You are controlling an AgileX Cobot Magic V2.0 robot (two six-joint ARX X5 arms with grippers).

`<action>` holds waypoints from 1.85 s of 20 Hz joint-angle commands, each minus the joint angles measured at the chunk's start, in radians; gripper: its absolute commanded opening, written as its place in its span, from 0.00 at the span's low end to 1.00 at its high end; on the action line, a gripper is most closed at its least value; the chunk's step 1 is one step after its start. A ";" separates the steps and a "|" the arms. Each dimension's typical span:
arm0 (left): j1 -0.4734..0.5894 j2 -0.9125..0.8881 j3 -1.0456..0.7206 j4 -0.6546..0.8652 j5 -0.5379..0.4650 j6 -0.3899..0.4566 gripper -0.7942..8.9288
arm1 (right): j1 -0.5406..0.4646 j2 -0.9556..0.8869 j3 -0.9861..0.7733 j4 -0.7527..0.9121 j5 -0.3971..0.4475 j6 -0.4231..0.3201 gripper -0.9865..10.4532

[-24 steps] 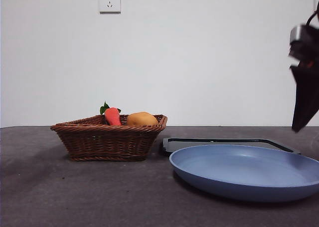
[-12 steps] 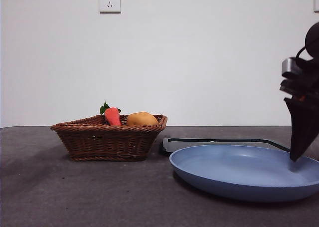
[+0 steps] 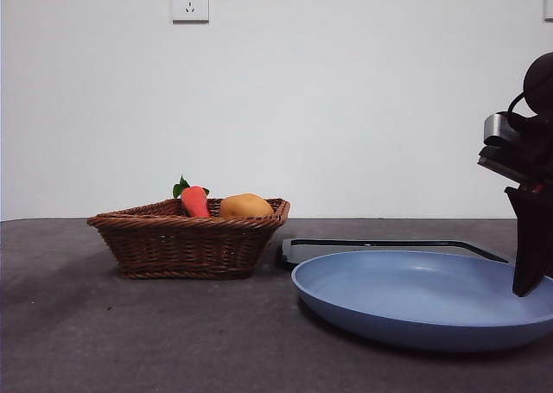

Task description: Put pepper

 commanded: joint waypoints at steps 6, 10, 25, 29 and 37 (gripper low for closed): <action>-0.062 0.055 0.045 0.077 -0.064 -0.064 0.40 | 0.001 -0.172 0.014 -0.081 0.015 0.037 0.09; -0.179 0.241 0.165 0.080 -0.204 -0.056 0.40 | 0.001 -0.351 0.020 -0.137 0.014 0.050 0.09; -0.423 1.183 0.766 0.068 -0.556 0.050 0.40 | 0.001 -0.677 0.023 -0.220 0.016 0.116 0.09; -0.423 1.308 0.812 0.072 -0.581 0.073 0.40 | 0.001 -0.697 0.023 -0.232 0.015 0.124 0.09; -0.424 1.441 0.814 0.094 -0.625 0.076 0.40 | 0.001 -0.696 0.023 -0.232 0.016 0.123 0.09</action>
